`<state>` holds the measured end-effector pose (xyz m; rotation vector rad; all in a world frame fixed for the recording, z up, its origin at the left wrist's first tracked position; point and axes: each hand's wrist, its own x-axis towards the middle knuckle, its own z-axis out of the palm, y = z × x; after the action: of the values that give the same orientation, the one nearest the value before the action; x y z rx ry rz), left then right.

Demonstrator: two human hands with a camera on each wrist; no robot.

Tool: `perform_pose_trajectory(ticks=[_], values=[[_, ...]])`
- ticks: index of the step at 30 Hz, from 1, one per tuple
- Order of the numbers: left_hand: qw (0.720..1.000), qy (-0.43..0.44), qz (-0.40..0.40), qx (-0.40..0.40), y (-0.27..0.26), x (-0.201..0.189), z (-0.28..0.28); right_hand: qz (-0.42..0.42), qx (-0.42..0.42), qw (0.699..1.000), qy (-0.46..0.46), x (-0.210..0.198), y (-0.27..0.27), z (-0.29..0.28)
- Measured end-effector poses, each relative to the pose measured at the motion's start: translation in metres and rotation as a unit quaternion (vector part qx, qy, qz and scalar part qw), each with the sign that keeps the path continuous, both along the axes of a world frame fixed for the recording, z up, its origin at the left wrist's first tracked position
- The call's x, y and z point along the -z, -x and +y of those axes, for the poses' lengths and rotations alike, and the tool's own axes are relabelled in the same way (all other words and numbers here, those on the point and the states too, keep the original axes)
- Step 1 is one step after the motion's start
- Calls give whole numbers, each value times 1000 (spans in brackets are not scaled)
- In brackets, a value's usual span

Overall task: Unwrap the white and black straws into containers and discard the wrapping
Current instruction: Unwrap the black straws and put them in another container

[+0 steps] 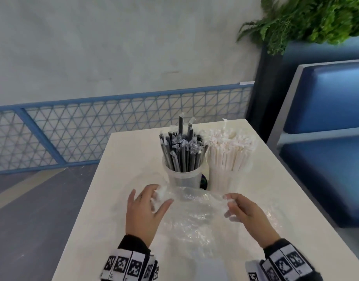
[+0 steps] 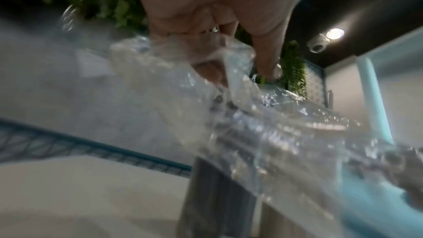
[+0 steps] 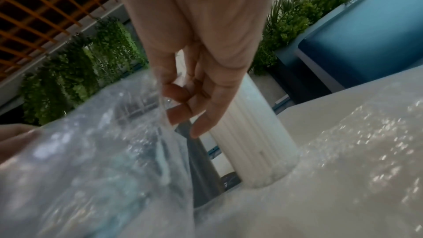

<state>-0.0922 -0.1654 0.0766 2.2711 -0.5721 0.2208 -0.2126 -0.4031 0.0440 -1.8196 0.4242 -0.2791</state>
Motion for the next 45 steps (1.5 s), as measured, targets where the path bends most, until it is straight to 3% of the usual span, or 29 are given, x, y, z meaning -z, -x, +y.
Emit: perform_pose_trajectory(ticks=[5, 8, 11, 15, 18, 22, 25, 27, 31, 34, 37, 39, 40, 42, 45], values=[[1000, 19, 15, -20, 29, 1, -35, 31, -16, 998, 47, -4, 23, -48], [990, 104, 61, -77, 36, 6, -52, 49, -11, 995, 88, -3, 36, -84], [977, 157, 120, -83, 54, 10, -79, 50, 26, 982, 182, -6, 44, -108], [965, 207, 159, -30, 88, 20, -119, -24, 115, 912, 392, -16, 50, -115], [961, 207, 181, -10, 95, 32, -133, 31, 9, 871, 491, -3, 59, -101], [956, 130, 262, 34, 91, 49, -140, 252, -97, 813, 515, 58, 64, -95], [950, 85, 299, 29, 82, 62, -143, 293, -142, 791, 518, 90, 61, -100], [947, 72, 314, 7, 76, 66, -146, 306, -171, 797, 491, 111, 57, -107], [940, 33, 336, -48, 63, 81, -140, 359, -231, 787, 445, 80, 50, -111], [933, -52, 347, -82, 57, 91, -130, 379, -266, 786, 411, 75, 53, -114], [939, -214, 253, -90, 60, 83, -132, 398, -259, 784, 400, 73, 50, -112], [945, -293, 143, -18, 68, 70, -145, 406, -243, 786, 398, 76, 47, -111], [938, -324, 115, 46, 75, 66, -153, 410, -241, 784, 399, 77, 47, -110], [891, -408, 114, 166, 89, 70, -168, 415, -238, 784, 396, 76, 45, -109], [820, -498, 193, 206, 94, 96, -173, 424, -245, 779, 392, 76, 42, -108]])
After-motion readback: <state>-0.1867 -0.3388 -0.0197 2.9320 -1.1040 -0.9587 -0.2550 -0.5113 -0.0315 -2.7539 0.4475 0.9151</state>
